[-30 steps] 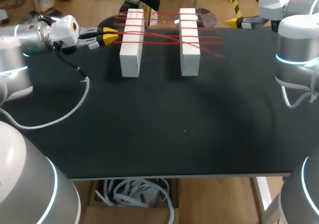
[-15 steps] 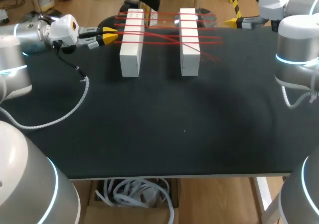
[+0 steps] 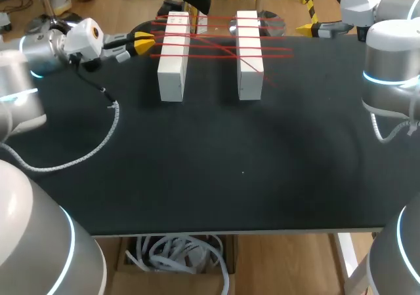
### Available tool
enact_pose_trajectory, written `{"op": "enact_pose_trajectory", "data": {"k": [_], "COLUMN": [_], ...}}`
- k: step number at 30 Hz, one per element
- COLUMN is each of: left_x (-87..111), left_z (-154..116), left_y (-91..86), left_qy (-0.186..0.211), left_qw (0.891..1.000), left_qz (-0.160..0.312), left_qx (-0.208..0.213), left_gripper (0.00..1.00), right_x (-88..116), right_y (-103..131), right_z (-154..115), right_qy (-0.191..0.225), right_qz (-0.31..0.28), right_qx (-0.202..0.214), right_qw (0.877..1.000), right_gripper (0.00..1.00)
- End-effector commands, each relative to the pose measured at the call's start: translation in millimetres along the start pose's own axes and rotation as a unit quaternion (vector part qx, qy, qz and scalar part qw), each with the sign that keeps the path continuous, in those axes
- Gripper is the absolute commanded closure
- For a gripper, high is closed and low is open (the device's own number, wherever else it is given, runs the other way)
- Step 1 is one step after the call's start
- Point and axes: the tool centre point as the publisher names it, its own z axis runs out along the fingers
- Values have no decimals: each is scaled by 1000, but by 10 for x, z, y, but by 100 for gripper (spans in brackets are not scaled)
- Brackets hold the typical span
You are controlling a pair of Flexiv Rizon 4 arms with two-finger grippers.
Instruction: Grab the tape and strap the tape.
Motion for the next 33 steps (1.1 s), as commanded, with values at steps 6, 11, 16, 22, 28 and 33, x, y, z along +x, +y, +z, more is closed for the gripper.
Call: {"op": "enact_pose_trajectory", "data": {"k": [6, 11, 16, 22, 28, 33], "left_x": [100, 173, 242, 318, 362, 395], "left_z": [43, 63, 50, 64, 74, 97], "left_y": [-70, -235, -397, -580, -653, -695], "left_qy": [-13, -19, -16, -18, -27, -24], "left_qw": [996, 995, 996, 994, 994, 991], "left_qz": [-28, -35, -39, -40, -36, -38], "left_qx": [88, 94, 79, 98, 102, 123], "left_gripper": [100, 100, 100, 100, 100, 100], "right_x": [0, 0, 0, 0, 0, 0], "right_y": [0, 0, 0, 0, 0, 0], "right_z": [0, 0, 0, 0, 0, 0], "right_qy": [0, 0, 0, 0, 0, 0], "right_qz": [0, 0, 0, 0, 0, 0], "right_qx": [0, 0, 0, 0, 0, 0], "right_qw": [1000, 1000, 1000, 1000, 1000, 1000], "right_gripper": [0, 0, 0, 0, 0, 0]}}
